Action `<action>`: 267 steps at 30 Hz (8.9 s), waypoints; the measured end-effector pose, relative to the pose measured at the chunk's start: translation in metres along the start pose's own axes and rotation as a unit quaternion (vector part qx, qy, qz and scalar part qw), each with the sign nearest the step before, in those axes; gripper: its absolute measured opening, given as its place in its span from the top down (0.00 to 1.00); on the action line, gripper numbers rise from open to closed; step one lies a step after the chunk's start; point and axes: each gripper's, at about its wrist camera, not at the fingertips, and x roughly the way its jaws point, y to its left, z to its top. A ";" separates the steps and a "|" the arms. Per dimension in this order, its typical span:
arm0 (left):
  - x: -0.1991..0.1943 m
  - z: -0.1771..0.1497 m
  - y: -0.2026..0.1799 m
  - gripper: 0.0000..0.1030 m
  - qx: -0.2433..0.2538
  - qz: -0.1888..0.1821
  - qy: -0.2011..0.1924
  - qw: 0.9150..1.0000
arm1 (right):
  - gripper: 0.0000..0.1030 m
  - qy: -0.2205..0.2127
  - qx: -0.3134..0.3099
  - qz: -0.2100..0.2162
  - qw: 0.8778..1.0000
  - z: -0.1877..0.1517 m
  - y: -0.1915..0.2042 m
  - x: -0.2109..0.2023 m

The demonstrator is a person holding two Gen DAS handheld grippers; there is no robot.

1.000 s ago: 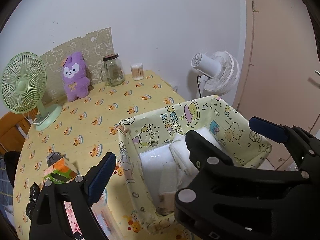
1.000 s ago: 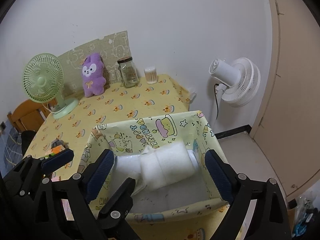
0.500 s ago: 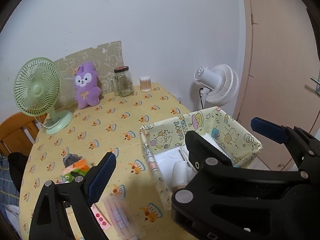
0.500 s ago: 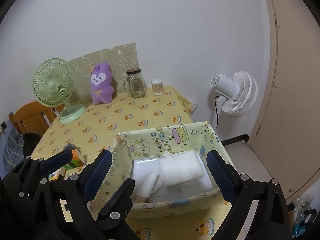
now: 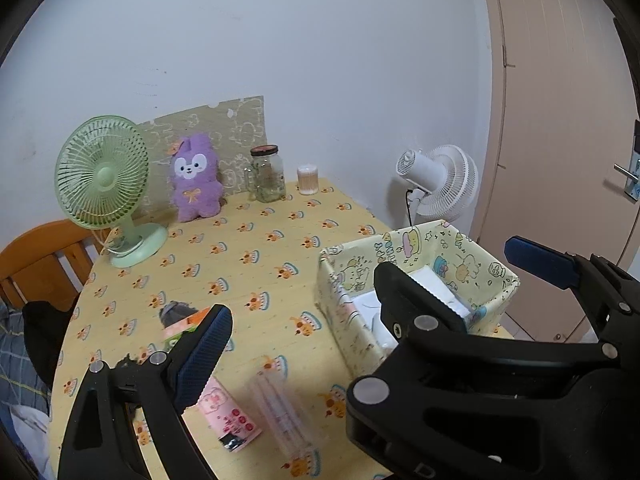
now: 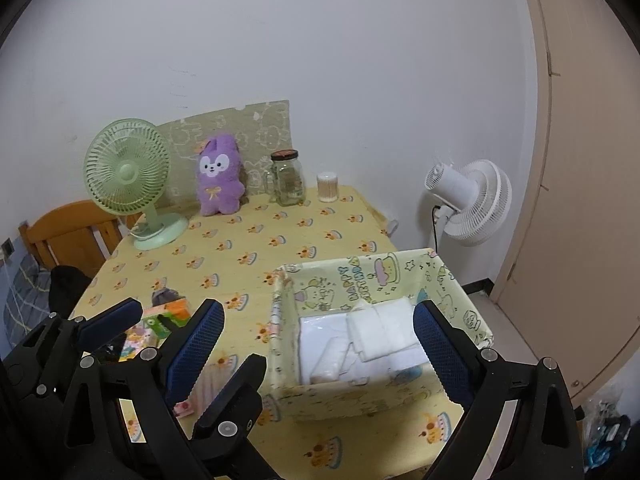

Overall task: Organize soft objects
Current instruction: 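Withdraw both tools from the box back over the table, then grasp the clear roll of plastic bags with the right tool, then grasp the pink wet-wipes pack with the left tool, then carry the wipes with the left tool while the right tool carries the bag roll toward the box, then lower the wipes and bag roll into the gift box and open both tools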

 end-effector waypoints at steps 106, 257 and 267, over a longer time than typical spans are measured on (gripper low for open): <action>0.089 -0.107 0.098 0.17 -0.131 0.050 0.118 0.983 | 0.73 0.149 -0.082 0.097 0.981 -0.085 0.101 0.143; 0.080 0.022 -0.052 0.61 -0.010 -0.008 -0.009 1.000 | 0.72 0.019 0.001 0.028 0.999 0.016 -0.068 0.082; 0.108 0.019 -0.070 0.60 0.021 -0.013 0.027 0.999 | 0.72 0.045 0.027 0.014 0.998 0.005 -0.090 0.104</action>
